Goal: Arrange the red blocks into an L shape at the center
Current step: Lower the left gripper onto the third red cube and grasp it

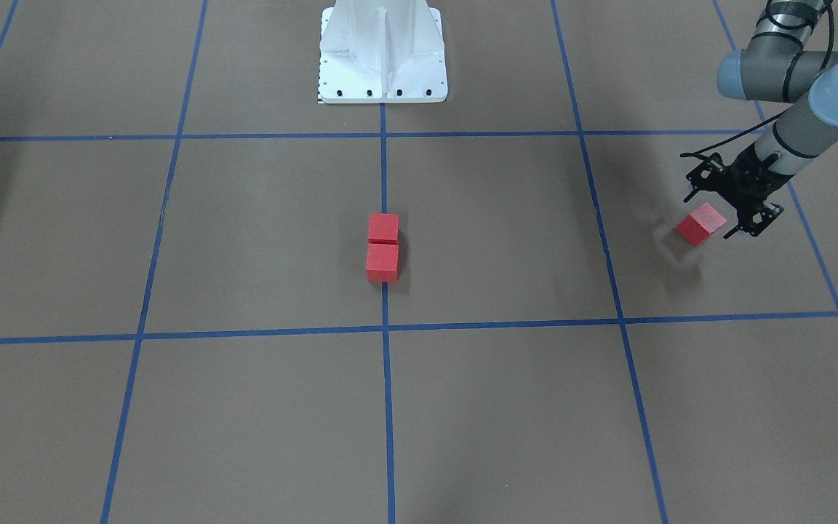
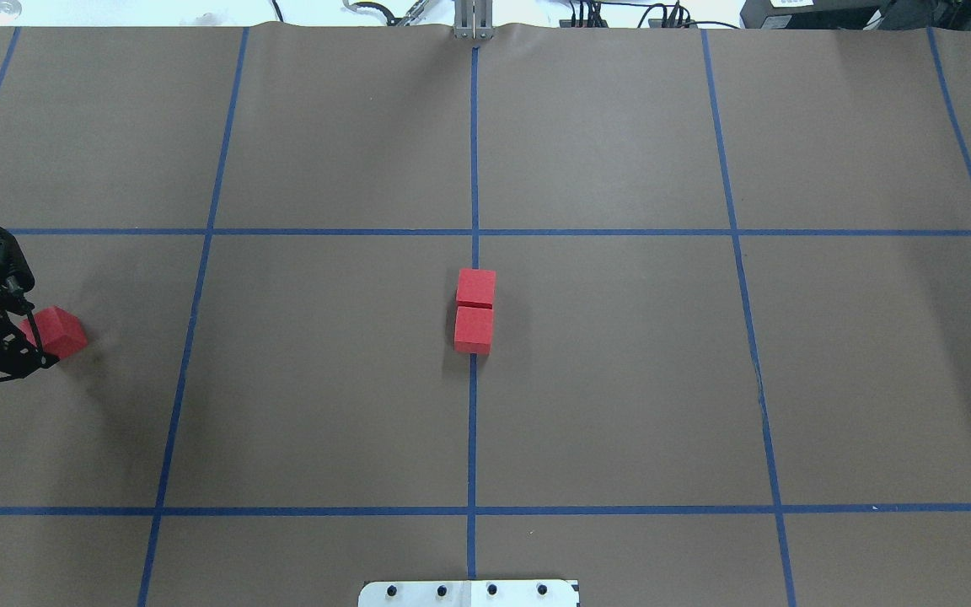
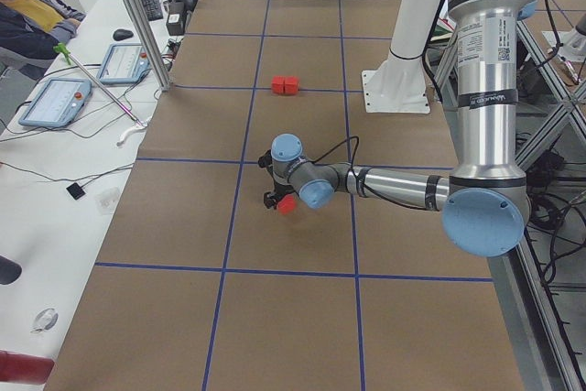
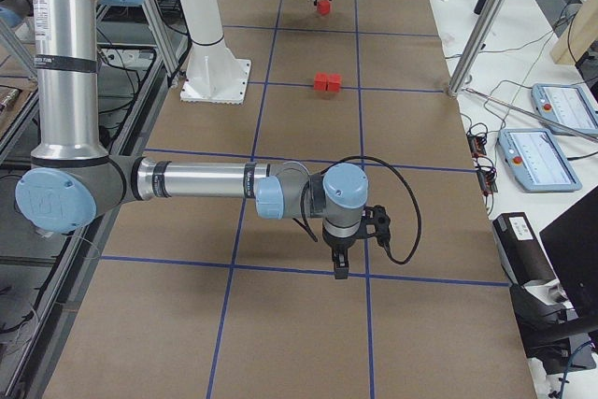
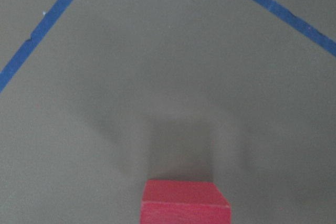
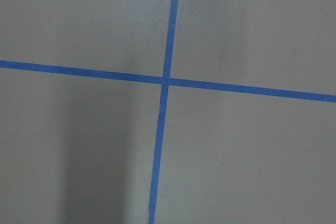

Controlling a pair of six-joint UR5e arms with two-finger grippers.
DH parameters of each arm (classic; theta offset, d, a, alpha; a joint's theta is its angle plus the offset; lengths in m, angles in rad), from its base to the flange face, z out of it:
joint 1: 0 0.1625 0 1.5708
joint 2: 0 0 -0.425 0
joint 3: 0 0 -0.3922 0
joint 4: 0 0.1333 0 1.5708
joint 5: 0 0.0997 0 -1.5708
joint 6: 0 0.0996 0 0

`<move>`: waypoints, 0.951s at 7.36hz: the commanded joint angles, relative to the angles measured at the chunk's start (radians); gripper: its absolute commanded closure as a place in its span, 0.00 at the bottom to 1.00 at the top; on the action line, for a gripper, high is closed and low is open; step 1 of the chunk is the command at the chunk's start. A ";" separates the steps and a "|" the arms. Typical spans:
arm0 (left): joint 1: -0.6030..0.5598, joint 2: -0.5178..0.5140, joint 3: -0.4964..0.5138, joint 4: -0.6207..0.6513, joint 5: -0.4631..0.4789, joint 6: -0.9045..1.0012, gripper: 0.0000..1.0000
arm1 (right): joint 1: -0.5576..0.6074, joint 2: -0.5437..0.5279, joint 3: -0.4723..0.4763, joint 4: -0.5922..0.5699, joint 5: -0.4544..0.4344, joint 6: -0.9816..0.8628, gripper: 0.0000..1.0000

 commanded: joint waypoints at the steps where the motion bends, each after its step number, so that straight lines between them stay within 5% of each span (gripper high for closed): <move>1: 0.022 0.005 0.004 0.001 0.017 -0.001 0.09 | 0.000 0.000 0.000 0.000 0.000 -0.001 0.01; 2: 0.025 0.002 0.007 0.001 0.028 -0.001 0.15 | 0.000 0.000 0.000 0.000 0.000 -0.003 0.01; 3: 0.025 0.002 0.009 0.003 0.028 0.001 0.35 | 0.000 0.000 0.000 0.000 0.000 -0.003 0.01; 5: 0.023 -0.019 -0.008 0.021 0.005 -0.007 0.97 | 0.000 -0.001 0.000 0.000 0.000 -0.003 0.01; 7: 0.014 -0.135 -0.020 0.192 -0.093 -0.007 1.00 | 0.000 -0.002 0.000 0.000 0.000 -0.003 0.01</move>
